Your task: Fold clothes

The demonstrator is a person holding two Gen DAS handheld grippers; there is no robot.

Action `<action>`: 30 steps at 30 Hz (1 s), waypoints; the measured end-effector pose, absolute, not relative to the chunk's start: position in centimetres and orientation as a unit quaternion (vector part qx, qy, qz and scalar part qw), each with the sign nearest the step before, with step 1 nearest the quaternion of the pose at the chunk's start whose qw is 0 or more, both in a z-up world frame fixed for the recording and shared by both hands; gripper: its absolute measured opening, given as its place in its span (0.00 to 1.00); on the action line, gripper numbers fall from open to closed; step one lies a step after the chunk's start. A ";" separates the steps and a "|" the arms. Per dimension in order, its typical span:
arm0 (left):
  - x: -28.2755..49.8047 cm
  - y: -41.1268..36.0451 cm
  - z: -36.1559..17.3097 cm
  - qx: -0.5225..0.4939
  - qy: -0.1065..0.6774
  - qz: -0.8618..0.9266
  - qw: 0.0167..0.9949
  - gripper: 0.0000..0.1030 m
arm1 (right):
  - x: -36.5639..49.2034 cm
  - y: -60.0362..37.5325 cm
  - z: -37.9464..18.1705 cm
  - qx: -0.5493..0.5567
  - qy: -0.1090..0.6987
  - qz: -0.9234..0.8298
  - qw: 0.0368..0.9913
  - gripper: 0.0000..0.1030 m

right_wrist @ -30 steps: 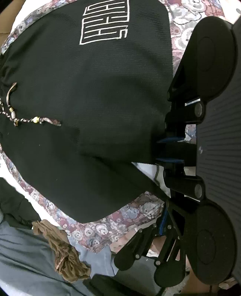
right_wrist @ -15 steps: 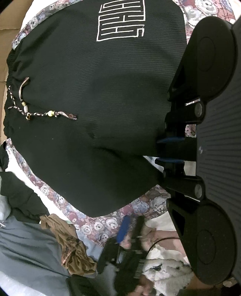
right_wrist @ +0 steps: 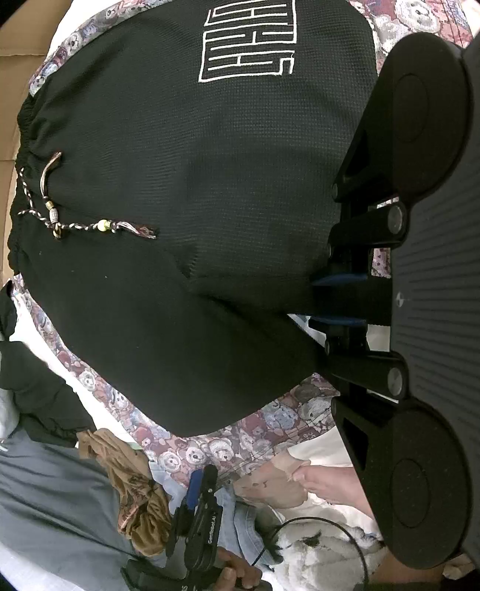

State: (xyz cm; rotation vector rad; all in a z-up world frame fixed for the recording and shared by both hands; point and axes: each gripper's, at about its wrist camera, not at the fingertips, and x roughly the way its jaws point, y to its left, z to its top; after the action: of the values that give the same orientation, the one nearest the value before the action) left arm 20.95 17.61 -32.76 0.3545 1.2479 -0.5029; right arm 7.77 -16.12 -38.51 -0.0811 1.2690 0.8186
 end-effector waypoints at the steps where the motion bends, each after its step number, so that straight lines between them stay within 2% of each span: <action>1: 21.1 18.1 -32.8 0.162 0.576 -0.225 0.769 0.42 | 7.8 -16.1 -38.5 -0.036 0.575 0.372 0.728 0.20; 23: 22.3 24.4 -32.6 0.108 0.585 -0.165 0.787 0.41 | 7.3 -15.7 -39.9 -0.047 0.589 0.363 0.721 0.20; 26: 22.7 25.6 -32.8 0.085 0.590 -0.154 0.788 0.32 | 7.2 -15.6 -40.0 -0.048 0.589 0.364 0.720 0.20; 30: 22.8 26.0 -33.0 0.077 0.589 -0.148 0.791 0.32 | 7.1 -15.6 -40.0 -0.048 0.590 0.363 0.720 0.20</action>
State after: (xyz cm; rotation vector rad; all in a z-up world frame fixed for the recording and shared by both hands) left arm 22.77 26.03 -32.98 0.1655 1.2669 -0.3176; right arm 7.12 -15.59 -40.04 -0.1067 1.3033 0.8023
